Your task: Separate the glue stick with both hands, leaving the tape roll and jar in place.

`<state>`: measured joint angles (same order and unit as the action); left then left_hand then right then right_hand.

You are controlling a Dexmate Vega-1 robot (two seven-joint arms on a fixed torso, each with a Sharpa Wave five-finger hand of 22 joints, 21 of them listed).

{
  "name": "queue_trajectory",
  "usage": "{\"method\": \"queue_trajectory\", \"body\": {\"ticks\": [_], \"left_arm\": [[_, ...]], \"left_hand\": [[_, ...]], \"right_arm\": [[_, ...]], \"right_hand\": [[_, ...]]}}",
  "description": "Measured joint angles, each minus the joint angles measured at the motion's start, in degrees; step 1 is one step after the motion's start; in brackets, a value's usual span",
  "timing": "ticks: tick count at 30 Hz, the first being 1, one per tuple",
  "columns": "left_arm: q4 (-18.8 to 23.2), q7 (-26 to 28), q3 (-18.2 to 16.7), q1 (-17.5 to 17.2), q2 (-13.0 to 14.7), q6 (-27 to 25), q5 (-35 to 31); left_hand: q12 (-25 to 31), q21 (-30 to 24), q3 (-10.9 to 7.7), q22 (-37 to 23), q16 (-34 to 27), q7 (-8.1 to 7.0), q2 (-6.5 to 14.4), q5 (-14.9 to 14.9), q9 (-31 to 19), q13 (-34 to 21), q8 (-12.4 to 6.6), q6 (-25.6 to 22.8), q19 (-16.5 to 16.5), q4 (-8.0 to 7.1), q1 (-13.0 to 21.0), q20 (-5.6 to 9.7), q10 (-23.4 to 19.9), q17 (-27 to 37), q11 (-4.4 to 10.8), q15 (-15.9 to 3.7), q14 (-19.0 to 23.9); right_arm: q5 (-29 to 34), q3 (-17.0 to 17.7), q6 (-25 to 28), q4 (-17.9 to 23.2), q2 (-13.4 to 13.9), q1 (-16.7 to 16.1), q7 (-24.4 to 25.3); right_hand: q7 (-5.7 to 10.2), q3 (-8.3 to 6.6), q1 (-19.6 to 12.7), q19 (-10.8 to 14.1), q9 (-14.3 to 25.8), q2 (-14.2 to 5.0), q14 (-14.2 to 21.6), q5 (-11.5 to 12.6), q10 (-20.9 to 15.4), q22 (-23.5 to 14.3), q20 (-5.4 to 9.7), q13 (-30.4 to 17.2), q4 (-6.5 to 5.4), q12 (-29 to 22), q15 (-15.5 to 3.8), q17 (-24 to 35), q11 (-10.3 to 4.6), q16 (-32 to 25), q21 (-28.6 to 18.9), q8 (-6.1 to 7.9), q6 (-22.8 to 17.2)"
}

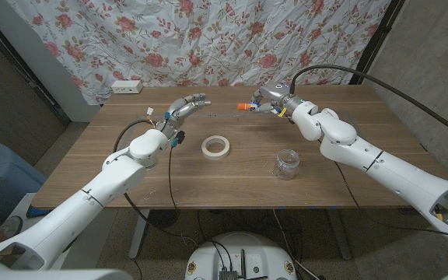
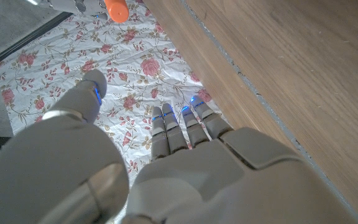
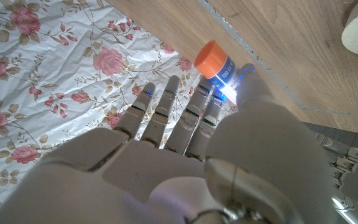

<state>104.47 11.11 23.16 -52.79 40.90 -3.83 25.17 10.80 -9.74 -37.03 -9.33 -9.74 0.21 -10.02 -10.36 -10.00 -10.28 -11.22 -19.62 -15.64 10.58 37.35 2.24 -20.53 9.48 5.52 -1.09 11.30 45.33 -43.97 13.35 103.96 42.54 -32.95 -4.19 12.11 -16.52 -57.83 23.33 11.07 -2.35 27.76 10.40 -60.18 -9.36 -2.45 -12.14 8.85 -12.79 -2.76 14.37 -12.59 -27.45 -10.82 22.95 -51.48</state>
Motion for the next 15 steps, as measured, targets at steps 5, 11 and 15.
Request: {"method": "queue_trajectory", "body": {"ticks": [5, 11, 15], "left_arm": [[-1.36, -2.85, 0.92, 1.42, 0.01, 0.85, 0.0], [-2.21, -4.9, 1.61, 2.56, 0.03, 1.09, -0.01], [-2.57, -6.21, 2.13, 3.25, 0.04, 1.14, -0.01]], "left_hand": [[-0.22, 0.0, 0.92, 0.0, 0.0, -0.07, 0.0, 0.0, 0.0, 0.0, 0.16, 0.74, 0.75, -0.1, 0.0, -0.44, 0.81, 0.0, -0.41, 0.55, -0.99], [-0.22, 0.0, 1.96, 0.0, 0.0, 0.1, -0.3, 0.41, 0.0, 0.0, 0.2, 1.53, 1.92, -0.18, 0.3, -1.33, 1.56, 0.0, -0.55, 1.19, -1.81], [-0.22, 0.0, 2.54, 0.0, -0.01, 0.1, -0.3, 0.41, 0.0, 0.01, 0.2, 2.16, 2.22, -0.15, 0.3, -1.63, 2.15, -0.01, -0.51, 1.32, -2.55]], "right_arm": [[0.73, 0.42, -0.41, 0.57, 0.11, -0.37, 0.31], [1.63, 0.75, -0.59, 1.05, 0.11, -0.69, 0.55], [2.1, 0.91, -0.59, 1.21, -0.04, -0.9, 0.62]], "right_hand": [[0.0, 0.0, 0.0, 0.0, -0.02, 0.0, 0.0, 0.0, 0.0, 0.0, 0.0, 0.05, 0.0, 0.0, 0.0, -0.01, 0.0, 0.0, 0.0, -0.02, 0.0], [0.0, 0.0, 0.0, 0.0, -0.03, 0.0, 0.0, -0.01, 0.01, 0.0, 0.0, 0.21, 0.0, 0.01, 0.0, -0.01, 0.0, 0.0, 0.0, -0.17, 0.0], [0.0, 0.01, 0.0, 0.0, -0.03, 0.0, 0.0, -0.02, 0.01, 0.0, 0.0, 0.21, 0.01, 0.44, 0.0, 0.0, 0.0, 0.0, 0.0, -0.22, 0.0]]}}
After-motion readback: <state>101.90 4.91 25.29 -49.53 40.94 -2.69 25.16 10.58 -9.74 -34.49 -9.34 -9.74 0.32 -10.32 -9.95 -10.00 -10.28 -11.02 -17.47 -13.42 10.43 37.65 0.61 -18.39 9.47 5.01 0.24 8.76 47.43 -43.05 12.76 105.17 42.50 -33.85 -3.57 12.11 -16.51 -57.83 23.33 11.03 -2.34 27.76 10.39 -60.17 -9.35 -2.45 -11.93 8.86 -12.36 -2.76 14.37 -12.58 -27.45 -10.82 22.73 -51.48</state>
